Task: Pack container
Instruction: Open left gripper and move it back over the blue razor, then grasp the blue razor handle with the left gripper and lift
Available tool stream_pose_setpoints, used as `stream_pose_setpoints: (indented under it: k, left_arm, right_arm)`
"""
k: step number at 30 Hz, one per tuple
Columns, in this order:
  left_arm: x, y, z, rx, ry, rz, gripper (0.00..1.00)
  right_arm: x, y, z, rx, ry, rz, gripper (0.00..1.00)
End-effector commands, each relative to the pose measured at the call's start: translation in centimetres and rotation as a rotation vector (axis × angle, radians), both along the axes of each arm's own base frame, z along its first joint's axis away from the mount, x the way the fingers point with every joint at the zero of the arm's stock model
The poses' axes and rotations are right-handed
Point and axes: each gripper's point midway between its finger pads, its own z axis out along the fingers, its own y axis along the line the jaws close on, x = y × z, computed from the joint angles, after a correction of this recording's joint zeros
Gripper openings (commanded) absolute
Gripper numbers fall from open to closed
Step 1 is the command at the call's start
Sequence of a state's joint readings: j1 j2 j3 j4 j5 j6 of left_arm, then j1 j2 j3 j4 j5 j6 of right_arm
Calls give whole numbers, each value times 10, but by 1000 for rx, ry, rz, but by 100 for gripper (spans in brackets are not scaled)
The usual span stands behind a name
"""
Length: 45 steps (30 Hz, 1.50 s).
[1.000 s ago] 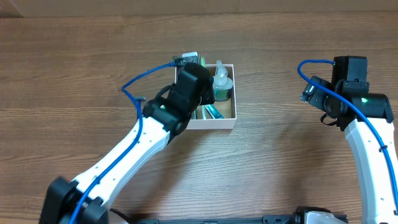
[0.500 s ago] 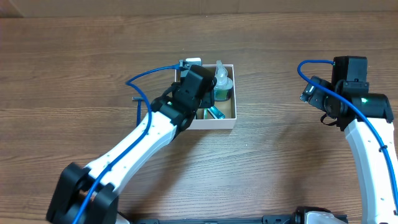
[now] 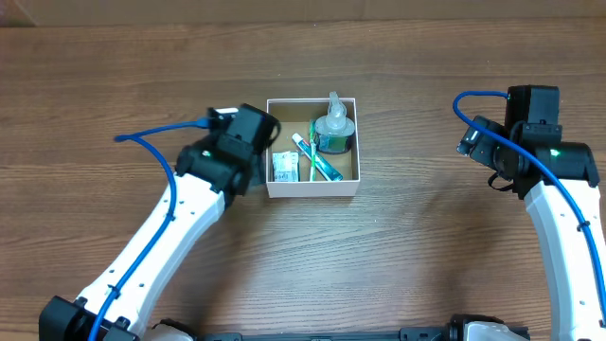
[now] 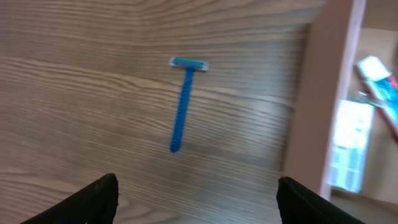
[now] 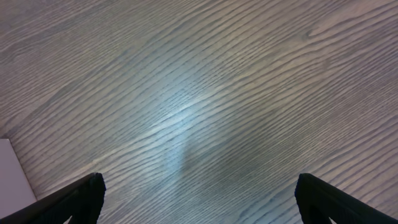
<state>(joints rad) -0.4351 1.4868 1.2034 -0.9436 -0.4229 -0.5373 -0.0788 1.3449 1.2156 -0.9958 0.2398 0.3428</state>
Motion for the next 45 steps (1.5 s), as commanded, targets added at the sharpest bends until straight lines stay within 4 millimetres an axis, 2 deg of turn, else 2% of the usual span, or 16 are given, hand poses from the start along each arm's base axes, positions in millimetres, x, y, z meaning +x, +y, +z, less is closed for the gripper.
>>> stream_pose_setpoints:
  k: [1, 3, 7, 13, 15, 17, 20, 23, 25, 33, 38, 42, 45]
  left_arm:
    - [10, 9, -8, -23, 50, -100, 85]
    - [15, 7, -16, -82, 59, -153, 88]
    - [18, 20, -46, -155, 51, -123, 86]
    - [6, 25, -93, -149, 46, -134, 83]
    - [2, 26, -107, -152, 29, -135, 73]
    - [-2, 26, -120, -156, 9, -136, 69]
    - [-8, 29, -135, -153, -21, -134, 75]
    - [-12, 37, -142, -119, -33, -117, 84]
    - [-14, 45, -145, -95, -38, -97, 86]
    - [-8, 53, -143, -106, -60, -78, 89]
    - [4, 39, -138, -117, -95, -200, 91]
    - [8, 43, -144, -75, -86, -246, 90]
    - [10, 48, -158, -76, -68, -229, 88]
  right_arm:
    - [1, -2, 7, -6, -21, -7, 100]
    - [1, -2, 7, -6, -21, -7, 100]
    - [1, -2, 7, -6, -22, -7, 100]
    - [1, -2, 7, -6, -21, -7, 100]
    - [1, -2, 7, -6, -21, -7, 100]
    - [1, -2, 7, -6, -21, -7, 100]
    - [1, -2, 7, -6, -22, -7, 100]
    - [1, -2, 7, -6, -22, -7, 100]
    - [1, -2, 7, -6, -22, -7, 100]
    - [1, -2, 7, -6, -21, -7, 100]
    - [1, -2, 7, -6, -21, -7, 100]
    - [1, -2, 7, -6, -21, -7, 100]
    - [1, -2, 7, -6, -22, -7, 100]
